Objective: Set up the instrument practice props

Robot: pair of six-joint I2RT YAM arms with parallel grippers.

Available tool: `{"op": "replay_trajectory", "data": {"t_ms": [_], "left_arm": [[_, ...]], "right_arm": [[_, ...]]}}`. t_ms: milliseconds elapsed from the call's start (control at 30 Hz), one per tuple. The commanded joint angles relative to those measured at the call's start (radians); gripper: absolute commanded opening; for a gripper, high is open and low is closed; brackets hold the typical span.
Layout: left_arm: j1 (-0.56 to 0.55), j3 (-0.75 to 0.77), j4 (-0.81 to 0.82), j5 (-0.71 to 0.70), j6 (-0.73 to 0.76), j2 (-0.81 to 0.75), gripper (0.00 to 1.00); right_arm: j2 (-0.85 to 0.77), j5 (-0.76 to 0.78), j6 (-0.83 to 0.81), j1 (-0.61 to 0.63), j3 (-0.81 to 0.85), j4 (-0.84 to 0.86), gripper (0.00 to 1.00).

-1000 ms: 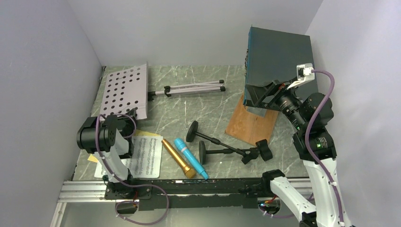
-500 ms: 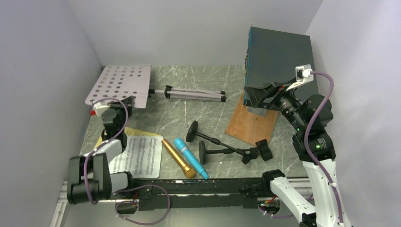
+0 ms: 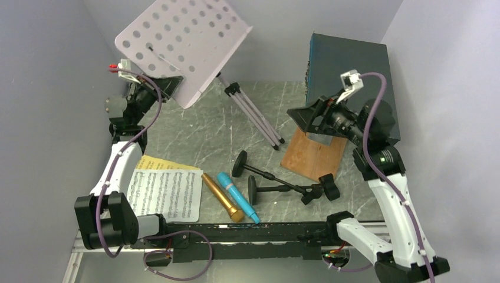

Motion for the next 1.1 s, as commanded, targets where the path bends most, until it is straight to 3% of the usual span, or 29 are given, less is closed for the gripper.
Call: {"op": "replay_trajectory", "data": {"t_ms": [0, 233, 400, 600, 767, 833, 967, 1067], "left_arm": [[-0.022, 0.190, 0.336, 0.313, 0.104, -0.010, 0.00], [-0.068, 0.308, 0.305, 0.510, 0.200, 0.034, 0.00], [-0.093, 0.250, 0.380, 0.530, 0.199, 0.012, 0.00], [-0.133, 0.214, 0.344, 0.537, 0.237, -0.009, 0.00], [-0.133, 0.181, 0.422, 0.543, 0.182, -0.018, 0.00], [-0.132, 0.170, 0.420, 0.542, 0.186, -0.025, 0.00], [-0.132, 0.161, 0.451, 0.544, 0.156, -0.021, 0.00], [-0.132, 0.154, 0.475, 0.553, 0.143, -0.028, 0.00]], "right_arm": [[0.075, -0.083, -0.015, 0.041, 0.075, 0.017, 1.00], [0.262, -0.057, -0.048, 0.174, 0.251, -0.046, 1.00], [0.339, 0.091, 0.238, 0.181, 0.280, 0.039, 0.97], [0.367, 0.103, 0.568, 0.182, 0.164, 0.333, 0.94], [0.418, 0.113, 0.733, 0.195, 0.142, 0.441, 0.70], [0.421, 0.163, 0.759, 0.218, 0.139, 0.438, 0.65], [0.426, 0.241, 0.807, 0.258, 0.143, 0.412, 0.43], [0.429, 0.309, 0.843, 0.293, 0.133, 0.400, 0.36]]}}
